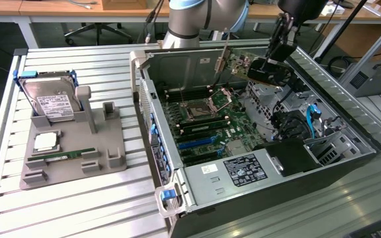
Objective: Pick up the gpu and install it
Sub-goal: 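Insert the gpu into the slot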
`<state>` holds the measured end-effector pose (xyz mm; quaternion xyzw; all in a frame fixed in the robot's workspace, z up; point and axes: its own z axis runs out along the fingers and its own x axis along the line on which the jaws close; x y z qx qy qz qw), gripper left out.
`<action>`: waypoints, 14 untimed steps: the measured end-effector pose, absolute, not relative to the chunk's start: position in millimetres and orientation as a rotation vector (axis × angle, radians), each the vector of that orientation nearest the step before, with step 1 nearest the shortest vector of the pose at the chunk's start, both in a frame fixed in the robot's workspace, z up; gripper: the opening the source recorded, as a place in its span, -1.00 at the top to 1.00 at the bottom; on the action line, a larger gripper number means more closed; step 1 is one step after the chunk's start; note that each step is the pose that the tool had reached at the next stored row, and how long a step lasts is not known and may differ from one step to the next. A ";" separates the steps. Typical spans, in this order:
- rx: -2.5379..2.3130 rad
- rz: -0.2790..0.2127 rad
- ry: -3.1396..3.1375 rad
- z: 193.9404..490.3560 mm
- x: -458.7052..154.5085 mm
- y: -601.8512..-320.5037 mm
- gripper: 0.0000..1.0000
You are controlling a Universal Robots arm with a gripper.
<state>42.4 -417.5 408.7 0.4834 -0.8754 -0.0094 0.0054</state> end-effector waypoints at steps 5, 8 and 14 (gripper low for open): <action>1.606 -0.019 -2.682 408.8 42.3 -417.5 0.47; 1.658 -0.013 -2.648 408.7 42.3 -417.5 0.47; 1.801 0.004 -2.545 408.7 42.2 -417.5 0.47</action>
